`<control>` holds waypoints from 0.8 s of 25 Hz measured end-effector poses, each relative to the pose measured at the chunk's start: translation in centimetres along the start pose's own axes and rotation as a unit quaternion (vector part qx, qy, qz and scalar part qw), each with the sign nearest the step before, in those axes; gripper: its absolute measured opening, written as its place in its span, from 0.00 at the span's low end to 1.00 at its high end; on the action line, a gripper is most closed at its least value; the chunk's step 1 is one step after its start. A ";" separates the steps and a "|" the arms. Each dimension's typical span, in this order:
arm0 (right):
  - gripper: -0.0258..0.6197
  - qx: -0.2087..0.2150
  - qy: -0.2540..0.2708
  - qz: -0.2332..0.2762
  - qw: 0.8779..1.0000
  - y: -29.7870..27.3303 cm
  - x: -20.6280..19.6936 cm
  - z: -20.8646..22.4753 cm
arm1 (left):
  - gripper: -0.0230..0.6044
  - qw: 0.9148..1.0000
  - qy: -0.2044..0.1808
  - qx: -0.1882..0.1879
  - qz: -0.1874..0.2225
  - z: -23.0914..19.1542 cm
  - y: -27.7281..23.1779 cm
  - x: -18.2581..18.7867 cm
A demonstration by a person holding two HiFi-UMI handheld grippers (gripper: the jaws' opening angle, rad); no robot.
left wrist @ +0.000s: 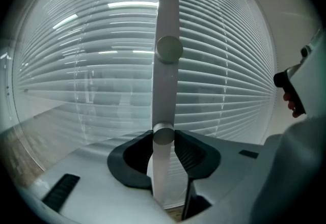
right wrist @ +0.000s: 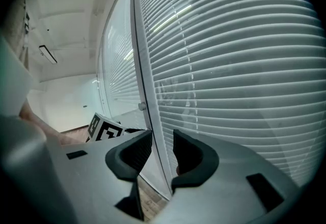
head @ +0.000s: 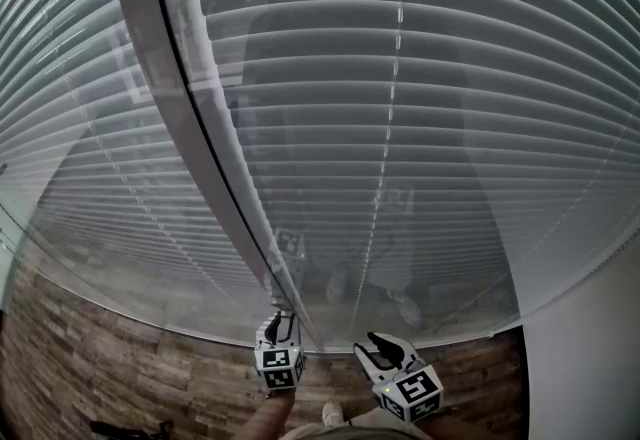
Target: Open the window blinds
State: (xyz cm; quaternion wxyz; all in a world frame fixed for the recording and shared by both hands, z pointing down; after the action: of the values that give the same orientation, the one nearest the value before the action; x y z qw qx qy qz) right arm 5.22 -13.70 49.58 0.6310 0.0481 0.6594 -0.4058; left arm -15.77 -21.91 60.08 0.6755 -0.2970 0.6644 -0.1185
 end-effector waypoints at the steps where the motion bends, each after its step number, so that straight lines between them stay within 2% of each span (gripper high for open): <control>1: 0.23 0.000 0.000 -0.001 1.000 0.1 0.0 0.0 | 0.26 1.000 0.001 0.001 0.000 0.0 0.0 0.0; 20: 0.23 0.001 0.004 -0.004 1.000 0.8 -0.4 -0.3 | 0.25 0.997 0.066 -0.032 0.007 -0.2 0.0 -0.3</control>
State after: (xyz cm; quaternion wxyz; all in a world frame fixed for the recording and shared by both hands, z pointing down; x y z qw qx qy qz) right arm 5.54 -12.80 49.56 0.6268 0.0474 0.6617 -0.4088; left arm -16.01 -21.77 60.31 0.6213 -0.3055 0.7128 -0.1123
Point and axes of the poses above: the fingertips, and each gripper's own axes: y backward along the fingers, z to its right, x out of its top, the point moved 6 cm from there along y, backward along the fingers, and after that the axes turned 10 degrees about -z, right-handed, at the moved point
